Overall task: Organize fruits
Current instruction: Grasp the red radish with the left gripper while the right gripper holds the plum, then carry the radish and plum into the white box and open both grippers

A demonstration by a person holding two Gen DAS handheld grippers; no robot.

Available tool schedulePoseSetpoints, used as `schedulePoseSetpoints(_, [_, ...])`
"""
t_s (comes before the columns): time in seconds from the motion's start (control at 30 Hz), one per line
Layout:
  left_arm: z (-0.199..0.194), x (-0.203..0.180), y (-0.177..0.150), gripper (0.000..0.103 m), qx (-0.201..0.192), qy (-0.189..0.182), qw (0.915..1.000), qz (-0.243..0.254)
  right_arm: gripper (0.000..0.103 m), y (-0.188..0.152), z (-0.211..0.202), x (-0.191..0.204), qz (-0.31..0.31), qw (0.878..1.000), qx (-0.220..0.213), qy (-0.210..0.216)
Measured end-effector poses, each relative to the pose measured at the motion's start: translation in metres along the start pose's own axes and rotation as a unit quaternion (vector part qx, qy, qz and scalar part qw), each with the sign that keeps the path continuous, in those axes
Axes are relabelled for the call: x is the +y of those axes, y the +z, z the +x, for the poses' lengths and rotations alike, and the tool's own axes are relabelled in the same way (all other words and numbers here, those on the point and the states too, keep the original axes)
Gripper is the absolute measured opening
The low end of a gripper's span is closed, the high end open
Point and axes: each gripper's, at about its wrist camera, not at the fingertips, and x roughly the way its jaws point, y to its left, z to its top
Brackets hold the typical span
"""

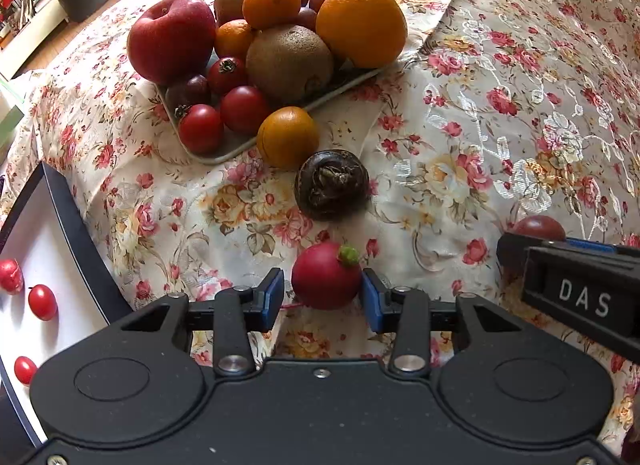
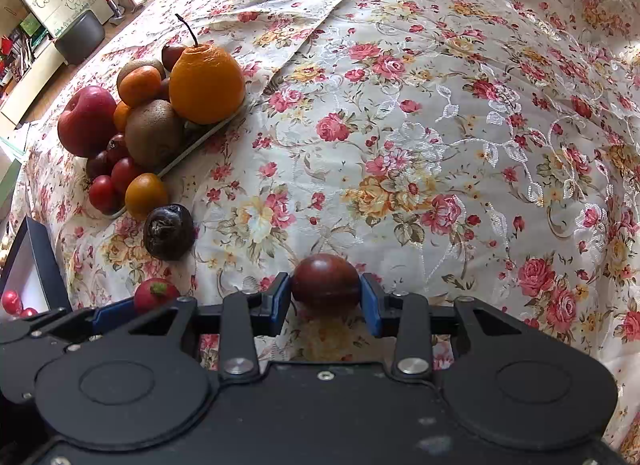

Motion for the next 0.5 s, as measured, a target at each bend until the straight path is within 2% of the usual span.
schedulePoseSetpoints(0.13, [0.002, 0.0, 0.001, 0.05, 0.0, 0.0, 1.0, -0.001, 0.039, 0.0, 0.0, -0.001, 0.0, 1.0, 0.0, 0.0])
schedulePoseSetpoints(0.23, [0.001, 0.001, 0.0, 0.045, -0.003, -0.008, 1.0, -0.003, 0.039, -0.001, 0.0, 0.001, -0.003, 1.0, -0.002, -0.004])
schedulePoseSetpoints(0.5, [-0.01, 0.012, -0.007, 0.045, 0.002, -0.011, 0.9996, -0.027, 0.038, -0.005, -0.006, 0.009, -0.024, 1.0, -0.008, -0.015])
